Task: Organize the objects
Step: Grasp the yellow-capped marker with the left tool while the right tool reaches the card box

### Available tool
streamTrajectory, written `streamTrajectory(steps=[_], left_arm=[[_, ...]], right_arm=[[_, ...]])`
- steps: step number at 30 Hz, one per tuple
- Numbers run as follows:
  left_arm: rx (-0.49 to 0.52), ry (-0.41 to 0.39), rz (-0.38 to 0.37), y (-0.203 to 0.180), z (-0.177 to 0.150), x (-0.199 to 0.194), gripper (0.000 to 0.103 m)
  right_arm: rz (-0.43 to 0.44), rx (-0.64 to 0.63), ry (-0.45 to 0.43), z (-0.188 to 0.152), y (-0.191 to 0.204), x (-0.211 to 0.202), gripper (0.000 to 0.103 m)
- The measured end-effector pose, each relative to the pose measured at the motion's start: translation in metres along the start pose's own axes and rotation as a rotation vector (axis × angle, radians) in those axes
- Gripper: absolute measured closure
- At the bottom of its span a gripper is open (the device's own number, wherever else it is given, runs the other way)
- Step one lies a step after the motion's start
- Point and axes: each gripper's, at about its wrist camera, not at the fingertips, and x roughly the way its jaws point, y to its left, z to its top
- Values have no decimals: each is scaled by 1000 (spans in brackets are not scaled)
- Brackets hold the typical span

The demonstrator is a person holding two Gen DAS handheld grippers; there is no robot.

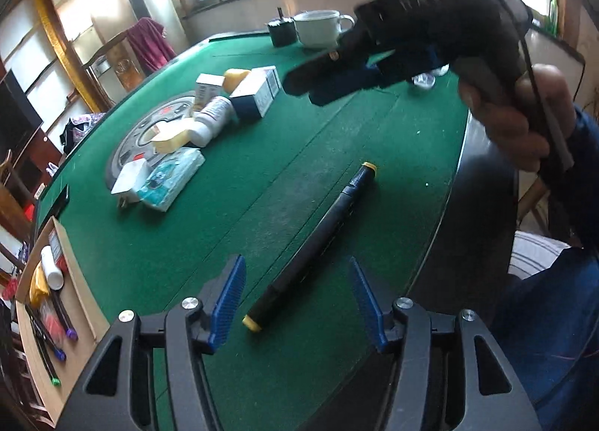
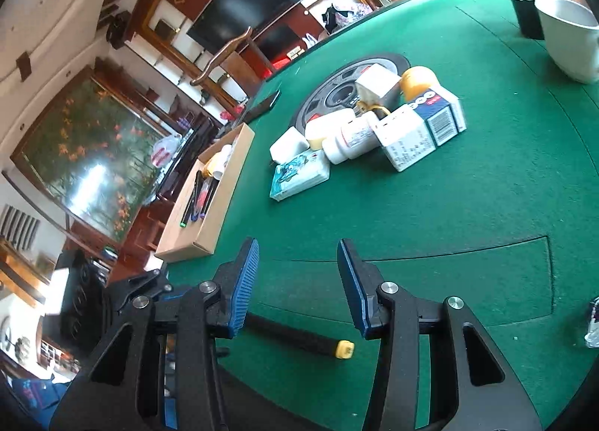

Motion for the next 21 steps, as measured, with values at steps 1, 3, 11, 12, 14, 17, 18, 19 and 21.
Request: streamTrajectory(steps=[1,3,11,12,14,17,18,19,21], left_arm=[[2,12,4,-1,2,6,45],[-19,24,11,-1,7,19,45],[-283,15,39,25,10,34,89],[-335,18,65,33,6,34,89],[-408,20,105,47,-1,33,90],[-459,15,120,58,-11,29,89],[-464,12,125,58,-13,28,89],[-463,10,127,57,-14,27,89],[-458,4,136,55,-15,27,89]], right_arm=[[2,9,-7,1,-3,-2,59],[-4,36,-22,4,-12,-8,59],[-155,162,-79,33,-38,-17,36],[-144,213,-80,39,-45,-16,36],[-165,278,-78,48,-52,-11,36],[-210,328,-82,63,-56,3,36],[-248,338,-76,70,-56,11,36],[-278,348,-74,74,-56,17,36],[-375,335,-58,86,-51,35,36]])
